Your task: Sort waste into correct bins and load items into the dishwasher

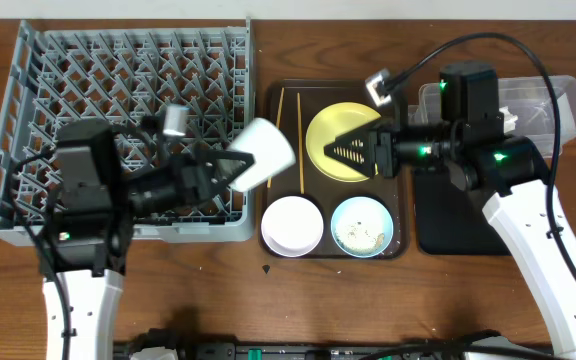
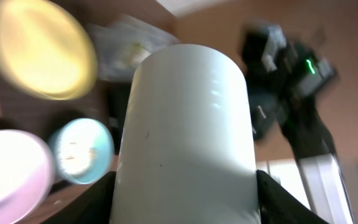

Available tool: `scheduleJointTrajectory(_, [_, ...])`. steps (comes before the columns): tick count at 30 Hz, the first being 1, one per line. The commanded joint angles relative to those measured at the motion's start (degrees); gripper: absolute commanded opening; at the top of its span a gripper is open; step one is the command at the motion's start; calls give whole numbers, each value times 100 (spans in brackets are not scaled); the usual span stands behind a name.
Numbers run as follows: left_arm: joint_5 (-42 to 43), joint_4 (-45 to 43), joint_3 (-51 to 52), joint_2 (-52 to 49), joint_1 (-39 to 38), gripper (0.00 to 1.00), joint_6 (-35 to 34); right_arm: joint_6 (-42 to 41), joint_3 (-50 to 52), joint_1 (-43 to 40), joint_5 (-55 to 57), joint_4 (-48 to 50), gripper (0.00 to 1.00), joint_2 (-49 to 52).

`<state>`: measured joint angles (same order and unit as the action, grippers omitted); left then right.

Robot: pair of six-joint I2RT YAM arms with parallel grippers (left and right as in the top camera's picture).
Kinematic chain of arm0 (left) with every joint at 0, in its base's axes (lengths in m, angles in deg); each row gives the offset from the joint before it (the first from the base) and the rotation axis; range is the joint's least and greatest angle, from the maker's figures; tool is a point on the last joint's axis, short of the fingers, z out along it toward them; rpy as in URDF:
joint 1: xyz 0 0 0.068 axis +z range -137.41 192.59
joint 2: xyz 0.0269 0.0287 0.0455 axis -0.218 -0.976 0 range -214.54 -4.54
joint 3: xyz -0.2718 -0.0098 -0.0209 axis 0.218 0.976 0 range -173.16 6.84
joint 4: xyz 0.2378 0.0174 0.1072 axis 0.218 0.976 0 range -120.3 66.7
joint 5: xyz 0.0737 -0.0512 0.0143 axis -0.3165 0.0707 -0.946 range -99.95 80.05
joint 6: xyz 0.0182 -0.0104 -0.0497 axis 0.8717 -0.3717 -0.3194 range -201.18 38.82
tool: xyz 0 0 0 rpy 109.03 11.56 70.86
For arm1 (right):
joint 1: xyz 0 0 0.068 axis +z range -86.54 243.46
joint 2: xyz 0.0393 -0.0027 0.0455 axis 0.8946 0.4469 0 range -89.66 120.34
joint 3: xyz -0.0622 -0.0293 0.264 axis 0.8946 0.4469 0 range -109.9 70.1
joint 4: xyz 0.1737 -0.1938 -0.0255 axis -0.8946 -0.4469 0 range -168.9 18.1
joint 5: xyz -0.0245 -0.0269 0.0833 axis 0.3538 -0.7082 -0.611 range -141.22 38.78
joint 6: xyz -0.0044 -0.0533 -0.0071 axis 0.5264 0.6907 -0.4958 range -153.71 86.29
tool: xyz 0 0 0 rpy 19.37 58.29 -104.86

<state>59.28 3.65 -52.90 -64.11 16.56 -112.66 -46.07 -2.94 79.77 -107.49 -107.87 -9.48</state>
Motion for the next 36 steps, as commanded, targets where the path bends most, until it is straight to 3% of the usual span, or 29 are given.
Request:
scheduleJointTrajectory(1, [-1132,673,-85,22,981,43,278,492,-42,55,623,-682,50,-52])
scheduleJointTrajectory(5, [-3130,1528,-129,20,1773,43,382,577,-39,240,1602,-1440,51,-52])
scheduleJointTrajectory(9, [-5381,1969,-131,-42,1893,43,378,575,-35,664,2352,-1550,56,-44])
scheduleJointTrajectory(13, [-6382,2258,-131,-391,1895,44,380,560,-35,1034,2695,-1392,61,-42])
scheduleJointTrajectory(21, [-6710,2120,-131,-1329,1950,44,310,557,-35,1390,2697,-1357,61,-37])
scheduleJointTrajectory(22, [-6701,2087,-131,-1436,1950,49,310,557,-35,1405,2695,-1360,61,-37])
scheduleJointTrajectory(23, [-6579,2085,-131,-1563,1950,62,313,557,-35,1414,2695,-1362,61,-37])
scheduleJointTrajectory(27, [-5853,2107,-188,-1622,1950,80,315,557,-35,1412,2695,-1362,62,-37])
scheduleJointTrajectory(36, [-5552,2756,-1246,-1379,1947,86,487,511,-35,1412,2802,-1421,63,-37])
